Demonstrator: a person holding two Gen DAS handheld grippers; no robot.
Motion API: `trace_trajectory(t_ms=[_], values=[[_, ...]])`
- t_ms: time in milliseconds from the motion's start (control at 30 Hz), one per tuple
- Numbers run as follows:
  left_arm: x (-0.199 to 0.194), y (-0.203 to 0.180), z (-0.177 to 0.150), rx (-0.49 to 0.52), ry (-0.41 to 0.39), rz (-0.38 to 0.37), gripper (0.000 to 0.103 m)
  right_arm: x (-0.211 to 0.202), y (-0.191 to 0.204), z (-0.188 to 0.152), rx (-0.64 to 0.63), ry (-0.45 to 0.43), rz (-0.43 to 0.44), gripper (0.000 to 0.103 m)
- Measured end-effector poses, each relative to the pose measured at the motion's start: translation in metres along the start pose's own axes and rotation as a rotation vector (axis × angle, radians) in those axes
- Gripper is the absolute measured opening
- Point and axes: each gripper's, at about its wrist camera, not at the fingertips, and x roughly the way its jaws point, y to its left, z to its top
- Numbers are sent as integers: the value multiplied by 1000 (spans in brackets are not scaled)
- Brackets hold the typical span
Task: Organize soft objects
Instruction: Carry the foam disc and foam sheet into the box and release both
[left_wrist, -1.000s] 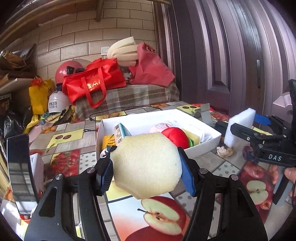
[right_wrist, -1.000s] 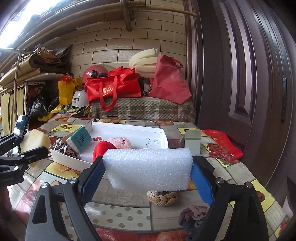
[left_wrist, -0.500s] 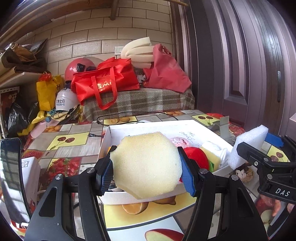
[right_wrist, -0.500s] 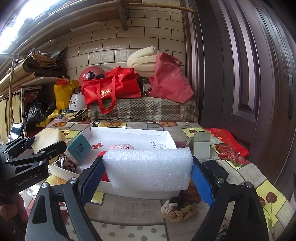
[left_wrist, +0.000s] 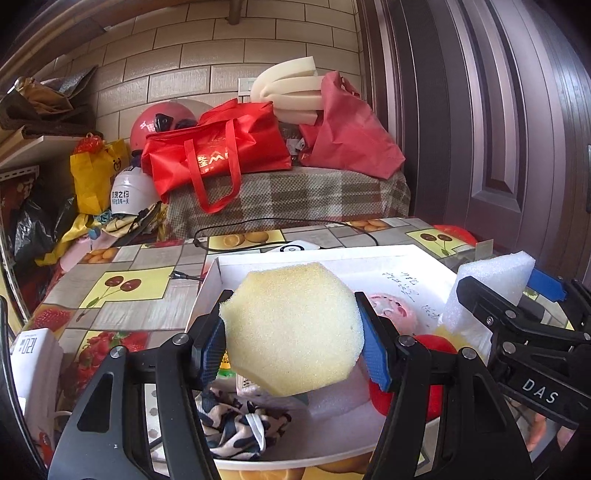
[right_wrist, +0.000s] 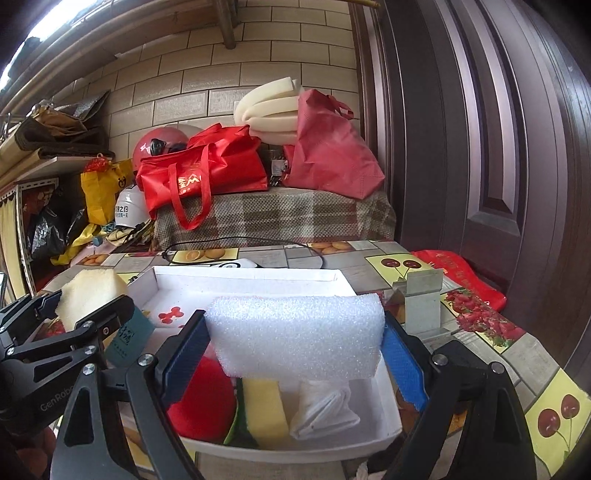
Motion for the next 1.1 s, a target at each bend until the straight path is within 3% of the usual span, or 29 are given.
trace_trajectory(t_ms=[433, 1100], values=[[43, -8, 10, 0, 84, 18, 64, 59, -5, 14, 102, 104, -76, 90], [49, -1, 11, -43, 110, 62, 64, 58, -1, 16, 78, 82, -78, 90]])
